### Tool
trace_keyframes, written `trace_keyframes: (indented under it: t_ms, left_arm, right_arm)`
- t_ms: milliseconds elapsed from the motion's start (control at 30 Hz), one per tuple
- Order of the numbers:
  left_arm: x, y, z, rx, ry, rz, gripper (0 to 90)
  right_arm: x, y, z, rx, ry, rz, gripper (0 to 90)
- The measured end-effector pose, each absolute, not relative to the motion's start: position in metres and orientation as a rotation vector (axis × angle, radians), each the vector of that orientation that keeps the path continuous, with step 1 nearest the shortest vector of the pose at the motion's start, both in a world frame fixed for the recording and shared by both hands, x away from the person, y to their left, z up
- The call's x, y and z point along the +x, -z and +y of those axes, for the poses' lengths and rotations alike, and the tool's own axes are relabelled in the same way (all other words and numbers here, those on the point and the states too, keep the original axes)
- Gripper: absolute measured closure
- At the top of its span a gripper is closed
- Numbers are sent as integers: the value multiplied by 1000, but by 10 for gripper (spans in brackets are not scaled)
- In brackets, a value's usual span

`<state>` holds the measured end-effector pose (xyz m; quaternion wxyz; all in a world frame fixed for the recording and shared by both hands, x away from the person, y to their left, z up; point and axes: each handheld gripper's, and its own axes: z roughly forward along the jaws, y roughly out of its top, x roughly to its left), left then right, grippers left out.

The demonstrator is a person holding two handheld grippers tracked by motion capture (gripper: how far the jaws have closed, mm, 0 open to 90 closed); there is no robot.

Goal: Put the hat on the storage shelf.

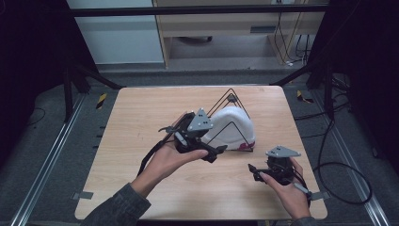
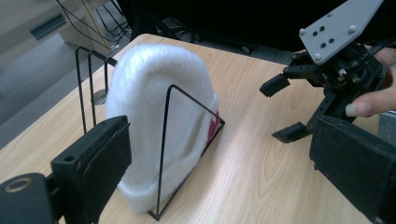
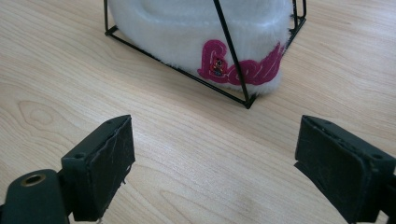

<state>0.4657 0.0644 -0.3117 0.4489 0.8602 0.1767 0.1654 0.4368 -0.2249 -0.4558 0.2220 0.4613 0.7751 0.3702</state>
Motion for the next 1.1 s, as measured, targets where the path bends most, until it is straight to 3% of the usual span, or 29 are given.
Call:
trace_keyframes:
  t_ms: [500,867,1100]
  left_arm:
    - [445,343,130,2131,-417,554,50]
    - [452,379,171,2159,-406,680,50]
    - [449,400,192,2185,-443,717,44]
  right_arm:
    - [427,458,-226,1256,-1008,2123,91]
    - [426,460,-223,1233,-1017,2157,72]
    - [426,465,-220,1239,-1009,2176,104]
